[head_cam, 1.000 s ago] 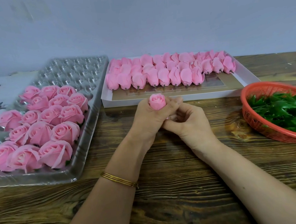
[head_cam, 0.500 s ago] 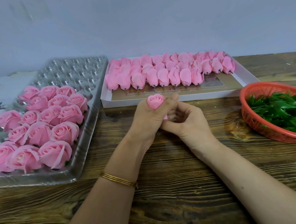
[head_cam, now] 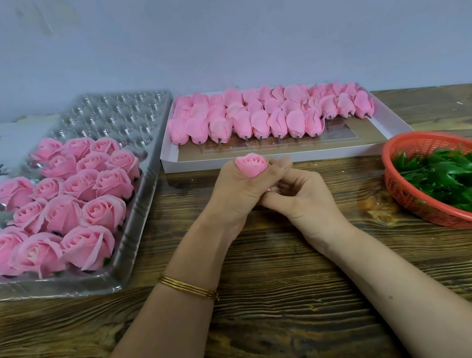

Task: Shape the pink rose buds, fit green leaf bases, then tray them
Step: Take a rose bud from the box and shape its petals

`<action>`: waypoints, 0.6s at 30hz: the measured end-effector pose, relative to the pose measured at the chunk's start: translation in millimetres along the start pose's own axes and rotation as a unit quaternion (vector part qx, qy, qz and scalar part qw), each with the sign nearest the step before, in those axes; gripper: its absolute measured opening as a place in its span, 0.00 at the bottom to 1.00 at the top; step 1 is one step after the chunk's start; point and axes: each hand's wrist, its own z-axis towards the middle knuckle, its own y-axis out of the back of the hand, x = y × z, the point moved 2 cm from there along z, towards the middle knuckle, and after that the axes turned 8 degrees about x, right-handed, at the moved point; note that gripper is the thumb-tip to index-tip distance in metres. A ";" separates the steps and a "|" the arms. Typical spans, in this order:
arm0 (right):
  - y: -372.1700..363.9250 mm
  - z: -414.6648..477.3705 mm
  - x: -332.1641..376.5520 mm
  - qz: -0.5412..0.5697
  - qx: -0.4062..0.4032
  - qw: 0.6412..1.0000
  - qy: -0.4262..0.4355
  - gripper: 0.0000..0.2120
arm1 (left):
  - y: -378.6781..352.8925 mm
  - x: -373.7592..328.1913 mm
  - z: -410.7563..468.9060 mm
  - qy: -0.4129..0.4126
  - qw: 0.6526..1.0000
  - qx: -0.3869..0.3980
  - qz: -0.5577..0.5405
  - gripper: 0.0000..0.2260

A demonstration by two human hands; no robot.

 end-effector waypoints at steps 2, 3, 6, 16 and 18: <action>-0.6 0.5 -0.5 -0.007 0.001 1.000 0.001 0.20 | -0.5 -0.1 -0.8 0.002 1.000 -0.011 -0.013 0.06; -1.0 0.8 -0.7 -0.010 0.000 1.000 0.002 0.20 | -0.7 0.2 -1.1 0.004 1.000 -0.018 -0.020 0.07; -1.9 1.4 -1.5 -0.015 -0.009 1.000 0.010 0.19 | -1.6 0.3 -1.6 0.005 0.999 -0.023 -0.029 0.15; -0.9 1.5 -2.8 -0.014 0.018 1.000 0.018 0.19 | -0.3 -3.4 -2.4 0.008 1.000 0.018 -0.014 0.05; -1.0 1.3 -2.8 -0.015 0.016 1.000 0.013 0.21 | -1.3 -4.4 -3.1 0.010 1.000 0.003 -0.009 0.09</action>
